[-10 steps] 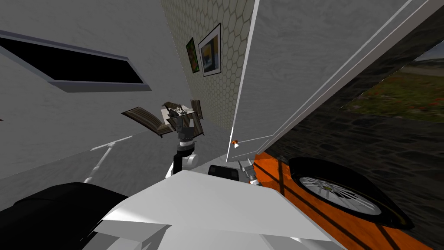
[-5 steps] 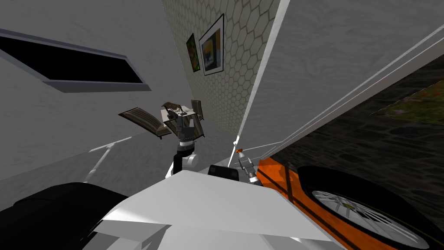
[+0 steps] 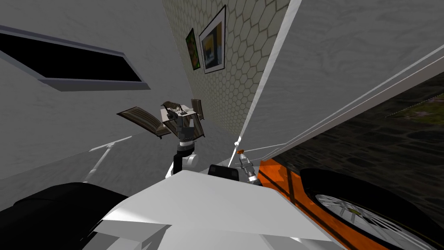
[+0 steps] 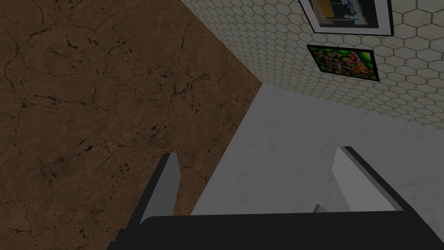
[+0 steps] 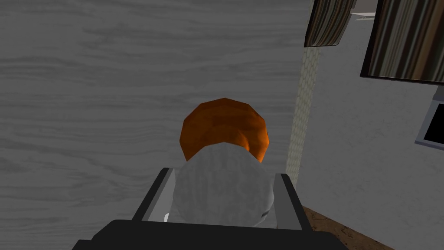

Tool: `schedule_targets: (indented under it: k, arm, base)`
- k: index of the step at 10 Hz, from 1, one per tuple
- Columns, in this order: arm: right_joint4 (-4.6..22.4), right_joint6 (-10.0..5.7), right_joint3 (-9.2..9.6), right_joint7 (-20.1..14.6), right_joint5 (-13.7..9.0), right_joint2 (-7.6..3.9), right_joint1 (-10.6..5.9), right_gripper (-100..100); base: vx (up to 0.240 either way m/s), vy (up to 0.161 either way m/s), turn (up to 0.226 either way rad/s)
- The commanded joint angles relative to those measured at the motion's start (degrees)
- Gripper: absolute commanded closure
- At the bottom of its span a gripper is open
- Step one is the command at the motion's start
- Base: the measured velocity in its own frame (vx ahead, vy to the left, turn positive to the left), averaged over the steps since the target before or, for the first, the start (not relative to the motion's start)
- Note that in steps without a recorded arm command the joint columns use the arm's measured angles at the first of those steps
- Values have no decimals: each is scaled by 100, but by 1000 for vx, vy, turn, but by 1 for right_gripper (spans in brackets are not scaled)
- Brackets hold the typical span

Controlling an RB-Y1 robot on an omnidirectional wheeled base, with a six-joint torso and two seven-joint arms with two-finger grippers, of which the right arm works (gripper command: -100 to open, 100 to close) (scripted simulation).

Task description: Push the door open

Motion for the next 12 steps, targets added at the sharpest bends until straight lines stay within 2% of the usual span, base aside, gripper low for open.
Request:
schedule_targets:
  k: [1, 3, 4, 8, 11, 12]
  arm:
    - [-9, -10, -16, -2, -11, -8, 6, 100]
    - [-9, -10, -16, -2, -11, -8, 6, 100]
    - [21, -2, 55, -209, -141, -30, 15, 100]
    - [32, -20, 186, -691, -487, -73, -2, 100]
    - [44, -41, 331, -1169, -868, -112, -20, 100]
    - [44, -41, 331, -1203, -868, -112, -20, 100]
  base:
    - [-19, -9, -7]
    - [-10, -4, -3]
    - [2, -5, 55]
    - [8, -7, 55]
    - [16, -15, 78]
    - [14, -11, 20]
